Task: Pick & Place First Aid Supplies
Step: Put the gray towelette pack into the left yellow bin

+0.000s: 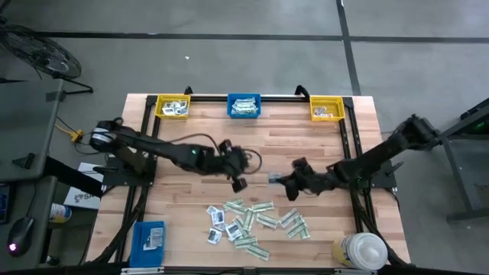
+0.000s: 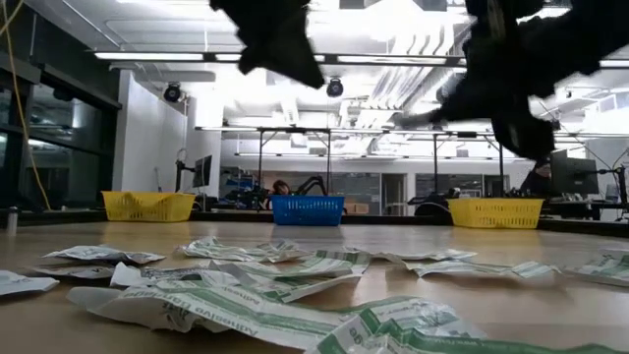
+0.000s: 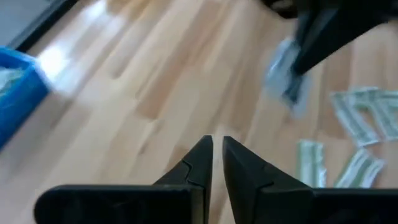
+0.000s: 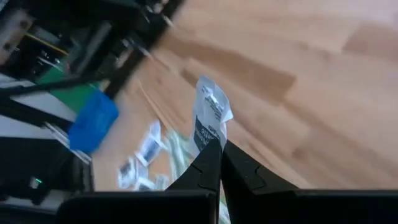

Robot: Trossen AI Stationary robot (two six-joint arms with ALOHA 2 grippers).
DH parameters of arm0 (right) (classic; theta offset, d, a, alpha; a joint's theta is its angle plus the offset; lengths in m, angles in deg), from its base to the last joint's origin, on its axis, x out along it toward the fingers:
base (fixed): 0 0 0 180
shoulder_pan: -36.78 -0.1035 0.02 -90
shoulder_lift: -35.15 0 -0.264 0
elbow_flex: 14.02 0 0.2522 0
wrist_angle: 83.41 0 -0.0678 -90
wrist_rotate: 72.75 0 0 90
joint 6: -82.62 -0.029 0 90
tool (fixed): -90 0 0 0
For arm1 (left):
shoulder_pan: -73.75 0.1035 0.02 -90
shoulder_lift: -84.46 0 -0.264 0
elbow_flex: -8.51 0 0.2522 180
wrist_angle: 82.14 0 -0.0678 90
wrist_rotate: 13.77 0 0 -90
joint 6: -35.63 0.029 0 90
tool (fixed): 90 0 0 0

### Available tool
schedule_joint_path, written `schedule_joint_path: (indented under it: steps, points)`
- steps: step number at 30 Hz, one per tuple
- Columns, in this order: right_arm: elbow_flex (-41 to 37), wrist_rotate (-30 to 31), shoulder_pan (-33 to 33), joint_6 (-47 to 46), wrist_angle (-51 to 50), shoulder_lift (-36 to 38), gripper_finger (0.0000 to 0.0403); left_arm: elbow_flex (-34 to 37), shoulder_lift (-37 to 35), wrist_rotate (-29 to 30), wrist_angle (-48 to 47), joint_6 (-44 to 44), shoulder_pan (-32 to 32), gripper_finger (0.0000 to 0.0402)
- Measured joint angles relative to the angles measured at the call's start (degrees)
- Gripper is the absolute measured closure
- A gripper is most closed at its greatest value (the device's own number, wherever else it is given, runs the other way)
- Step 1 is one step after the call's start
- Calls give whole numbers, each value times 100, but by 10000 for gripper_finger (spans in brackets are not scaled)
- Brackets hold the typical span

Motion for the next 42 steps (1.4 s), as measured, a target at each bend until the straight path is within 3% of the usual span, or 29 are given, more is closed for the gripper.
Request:
schedule_joint_path:
  steps: [7, 13, 17, 24, 33, 38, 42]
  points:
    - [299, 67, 422, 1078, -606, 819, 403, 521, -858, -639, 523, 34, 760, 320]
    - [1220, -154, 1023, 2255, -1410, 859, 403, 1300, -1352, -2088, 1869, -1, 1541, 244]
    - [1805, -299, 1484, 3155, -1711, 773, 403, 1627, -1337, -3005, 2882, -206, 1996, 216]
    - [2708, -753, 2277, 4127, -2238, 600, 403, 1770, -1285, -4402, 4201, -400, 2703, 211]
    - [3193, -1156, 2783, 4403, -2433, 546, 403, 1768, -1287, -5190, 4937, -496, 3399, 211]
    - [3195, -1203, 2857, 4552, -2371, 525, 403, 1768, -1287, -5740, 5225, -487, 3446, 211]
    - [3197, -1450, 2886, 4703, -1877, 341, 403, 1768, -1287, -5844, 5262, -337, 3440, 211]
